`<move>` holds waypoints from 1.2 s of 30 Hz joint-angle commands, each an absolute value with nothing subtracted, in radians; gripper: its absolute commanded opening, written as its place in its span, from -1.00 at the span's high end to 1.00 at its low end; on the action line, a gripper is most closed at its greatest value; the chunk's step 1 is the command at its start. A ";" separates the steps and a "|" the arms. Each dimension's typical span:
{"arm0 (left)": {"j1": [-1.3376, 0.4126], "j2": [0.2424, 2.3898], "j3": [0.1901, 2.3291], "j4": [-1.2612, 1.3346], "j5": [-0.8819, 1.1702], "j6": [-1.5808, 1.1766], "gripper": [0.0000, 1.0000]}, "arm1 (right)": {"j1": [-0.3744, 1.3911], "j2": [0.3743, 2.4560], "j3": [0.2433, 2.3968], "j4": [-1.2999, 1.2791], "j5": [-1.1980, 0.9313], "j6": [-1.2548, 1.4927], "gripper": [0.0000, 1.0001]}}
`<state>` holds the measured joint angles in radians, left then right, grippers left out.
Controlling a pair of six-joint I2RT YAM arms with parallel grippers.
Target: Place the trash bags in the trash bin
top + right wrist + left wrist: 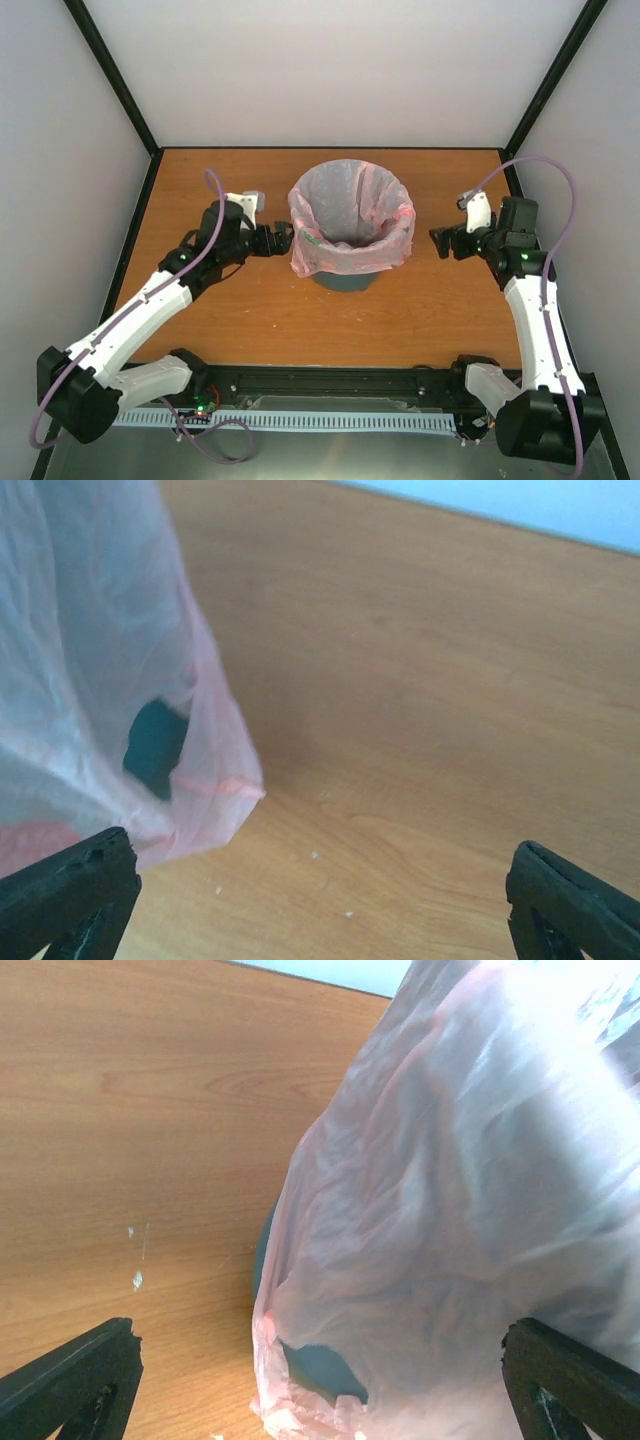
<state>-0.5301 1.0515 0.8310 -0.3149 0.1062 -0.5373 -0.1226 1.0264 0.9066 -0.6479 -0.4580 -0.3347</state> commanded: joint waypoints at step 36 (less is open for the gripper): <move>-0.405 0.905 0.965 -0.338 -0.167 -0.191 -0.99 | -0.123 0.836 0.931 -0.273 -0.325 -0.003 -1.00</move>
